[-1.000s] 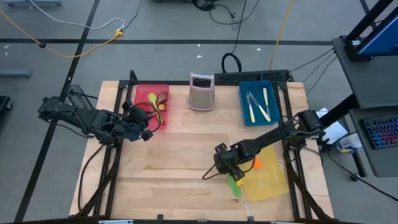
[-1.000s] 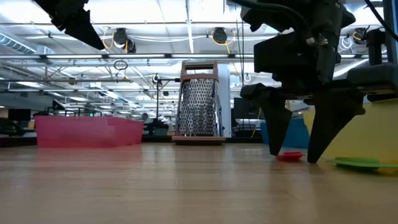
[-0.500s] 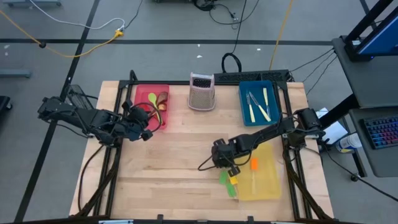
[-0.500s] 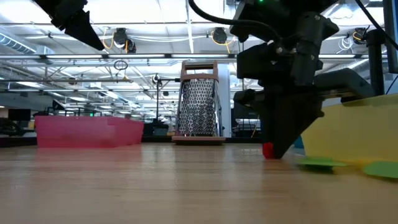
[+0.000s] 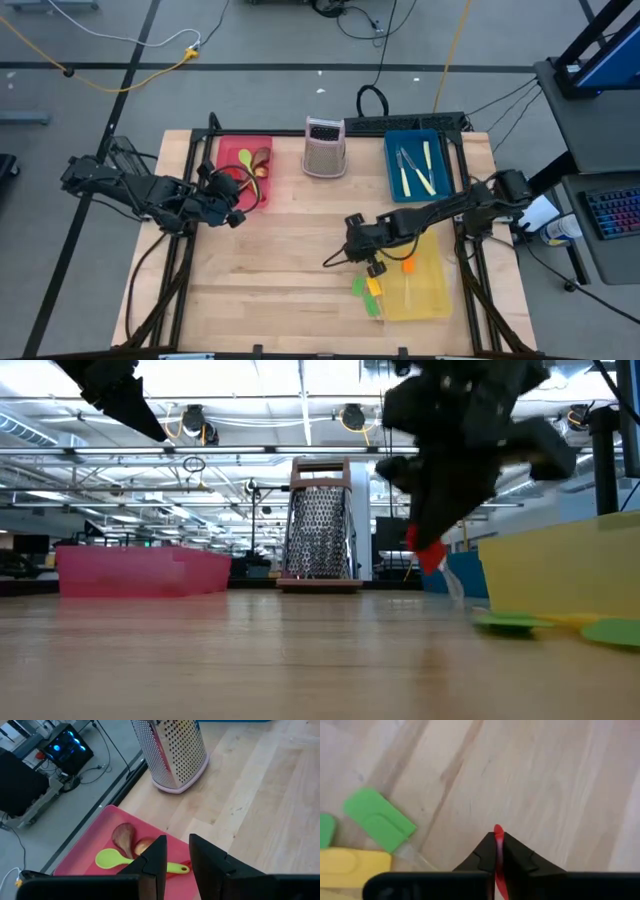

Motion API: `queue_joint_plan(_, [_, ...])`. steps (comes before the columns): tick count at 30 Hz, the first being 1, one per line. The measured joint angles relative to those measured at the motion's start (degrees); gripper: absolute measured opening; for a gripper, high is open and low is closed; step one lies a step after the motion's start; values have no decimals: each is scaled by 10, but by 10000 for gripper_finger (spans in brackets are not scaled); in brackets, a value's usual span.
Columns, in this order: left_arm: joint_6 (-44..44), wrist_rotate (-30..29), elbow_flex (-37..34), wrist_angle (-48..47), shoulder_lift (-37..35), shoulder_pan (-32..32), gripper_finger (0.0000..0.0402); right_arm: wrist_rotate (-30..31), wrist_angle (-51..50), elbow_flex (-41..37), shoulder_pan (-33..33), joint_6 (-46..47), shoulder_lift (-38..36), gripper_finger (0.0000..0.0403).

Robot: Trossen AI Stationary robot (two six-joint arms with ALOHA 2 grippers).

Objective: Pick & Place Kitchen Items
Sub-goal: Put the red spatula into the yellow bin

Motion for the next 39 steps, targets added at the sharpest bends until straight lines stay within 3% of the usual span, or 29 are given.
queue_joint_plan(5, [-2,1,0,0,0,0,88,36,38,0,12,36,-72,12])
queue_joint_plan(12, [-6,26,0,1,0,0,88,128,55,0,76,181,-169,9])
queue_joint_plan(22, [-25,34,0,1,0,0,88,255,-32,0,172,342,-293,12])
queue_joint_plan(26, [-32,39,0,1,0,0,88,303,-83,-23,187,487,-321,12])
queue_joint_plan(33, [-28,60,0,0,0,0,88,270,-81,-143,188,784,-330,12])
queue_joint_plan(39, [-23,64,0,0,0,0,88,247,-73,-230,187,879,-331,13])
